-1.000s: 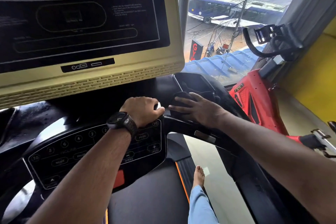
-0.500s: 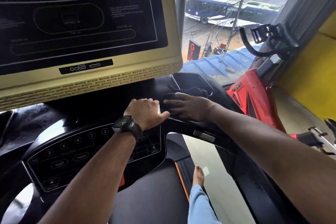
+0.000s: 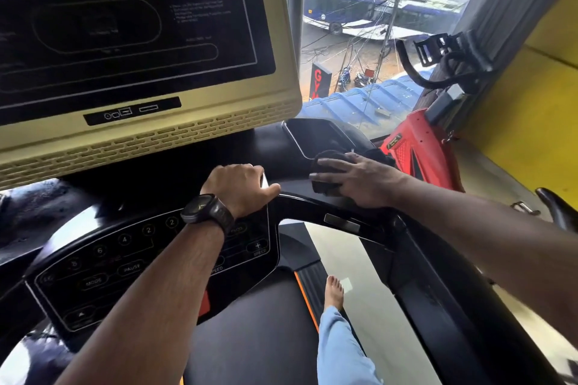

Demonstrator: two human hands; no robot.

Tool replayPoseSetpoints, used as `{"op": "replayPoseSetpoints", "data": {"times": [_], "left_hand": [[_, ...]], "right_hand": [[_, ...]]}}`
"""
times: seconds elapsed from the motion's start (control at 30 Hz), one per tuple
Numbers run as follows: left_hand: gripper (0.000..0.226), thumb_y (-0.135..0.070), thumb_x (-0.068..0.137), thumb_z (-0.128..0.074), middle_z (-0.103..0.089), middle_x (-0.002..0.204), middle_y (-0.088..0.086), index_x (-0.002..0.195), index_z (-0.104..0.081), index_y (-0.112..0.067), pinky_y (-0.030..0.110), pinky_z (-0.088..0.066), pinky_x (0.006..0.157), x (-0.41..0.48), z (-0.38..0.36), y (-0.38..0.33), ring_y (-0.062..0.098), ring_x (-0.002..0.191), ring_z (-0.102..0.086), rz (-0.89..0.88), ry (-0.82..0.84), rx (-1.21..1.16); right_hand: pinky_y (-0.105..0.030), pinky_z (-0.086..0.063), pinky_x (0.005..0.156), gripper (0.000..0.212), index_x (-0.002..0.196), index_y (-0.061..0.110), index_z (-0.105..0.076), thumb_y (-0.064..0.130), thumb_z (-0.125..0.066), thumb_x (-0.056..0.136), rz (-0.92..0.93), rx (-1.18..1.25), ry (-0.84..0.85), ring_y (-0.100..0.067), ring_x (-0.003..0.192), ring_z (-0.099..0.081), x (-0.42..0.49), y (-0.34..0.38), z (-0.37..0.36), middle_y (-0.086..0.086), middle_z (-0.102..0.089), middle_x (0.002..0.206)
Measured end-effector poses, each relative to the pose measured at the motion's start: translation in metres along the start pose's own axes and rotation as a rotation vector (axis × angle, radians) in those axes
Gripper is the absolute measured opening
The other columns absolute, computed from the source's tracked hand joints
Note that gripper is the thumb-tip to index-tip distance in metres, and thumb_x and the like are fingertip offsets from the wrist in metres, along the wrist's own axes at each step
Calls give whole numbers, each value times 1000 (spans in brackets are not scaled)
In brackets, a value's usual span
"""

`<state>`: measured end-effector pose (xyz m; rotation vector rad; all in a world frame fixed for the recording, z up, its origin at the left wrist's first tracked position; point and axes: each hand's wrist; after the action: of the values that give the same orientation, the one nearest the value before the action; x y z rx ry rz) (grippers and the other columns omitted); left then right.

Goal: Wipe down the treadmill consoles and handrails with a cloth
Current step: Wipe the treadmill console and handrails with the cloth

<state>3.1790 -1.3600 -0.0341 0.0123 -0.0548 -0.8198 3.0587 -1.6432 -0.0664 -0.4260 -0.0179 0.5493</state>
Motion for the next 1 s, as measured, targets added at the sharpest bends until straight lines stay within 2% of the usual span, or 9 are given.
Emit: {"op": "replayPoseSetpoints", "data": {"times": [0.07, 0.2, 0.27, 0.4, 0.53, 0.63, 0.73, 0.83, 1.0], "left_hand": [[47, -67, 88, -35, -66, 88, -3, 83, -55, -25, 36, -45, 73, 0, 0, -2, 22, 83, -63, -5, -6, 12], [44, -64, 88, -35, -67, 87, -1, 81, -53, -24, 37, -46, 75, 3, 0, -3, 23, 83, -64, -18, -12, 21], [43, -63, 89, -36, -67, 87, -1, 80, -52, -24, 36, -45, 75, 2, 1, -3, 23, 83, -63, -19, -6, 18], [41, -61, 90, -35, -67, 92, -1, 81, -50, -24, 36, -44, 75, 2, 1, -6, 22, 86, -64, -19, 5, 31], [44, -61, 90, -35, -68, 96, -2, 88, -57, -22, 37, -45, 78, 3, 2, -7, 21, 90, -65, 0, 27, 38], [51, -62, 90, -35, -68, 101, -3, 102, -64, -22, 38, -49, 83, 2, 2, -7, 20, 93, -64, 18, 37, 23], [55, -62, 90, -34, -68, 107, -2, 111, -66, -22, 38, -49, 84, 2, 2, -7, 19, 97, -64, 20, 31, 22], [61, -64, 88, -31, -68, 111, -1, 115, -65, -21, 38, -48, 85, 3, 1, -7, 19, 103, -63, 17, 33, 31], [76, -67, 80, -23, -67, 123, 2, 122, -64, -19, 43, -48, 93, 6, -1, -5, 20, 116, -61, 19, 59, 13]], "right_hand": [[-63, -43, 106, 47, 129, 43, -66, 19, -41, 97, -134, 40, -30, -31, 154, -23, 3, 7, 1, 6, -24, 168], [-65, -46, 102, 49, 143, 42, -53, 22, -40, 100, -435, 145, -155, -38, 149, -33, 25, 27, 1, -6, -29, 166], [-63, -43, 105, 51, 148, 42, -48, 22, -48, 101, -592, 210, -180, -37, 150, -32, 34, 37, 0, -7, -28, 166], [-60, -43, 105, 55, 148, 37, -49, 21, -60, 97, -608, 245, -204, -36, 145, -39, 41, 39, -2, -8, -38, 160], [-56, -46, 103, 47, 146, 33, -52, 29, -58, 100, -606, 402, -252, -34, 139, -46, 57, 28, 6, -9, -48, 152], [-50, -49, 96, 42, 144, 32, -53, 30, -51, 102, -735, 571, -264, -35, 126, -53, 88, 15, 19, -6, -55, 143], [-43, -46, 87, 37, 139, 31, -54, 29, -45, 102, -924, 703, -184, -35, 118, -55, 126, 1, 31, -7, -58, 134], [-40, -38, 80, 27, 120, 18, -63, 24, -44, 101, -1035, 784, -130, -36, 118, -53, 159, -8, 37, -12, -58, 126], [-39, -37, 81, 34, 114, 16, -68, 34, -43, 98, -1050, 801, 16, -35, 120, -51, 180, -19, 37, -13, -56, 128]]}}
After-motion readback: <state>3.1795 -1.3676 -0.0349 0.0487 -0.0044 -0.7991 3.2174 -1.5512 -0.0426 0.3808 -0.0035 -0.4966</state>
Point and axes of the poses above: each hand's wrist, its own x-axis towards the middle knuckle, its own z-axis out of the back of the hand, y = z × x
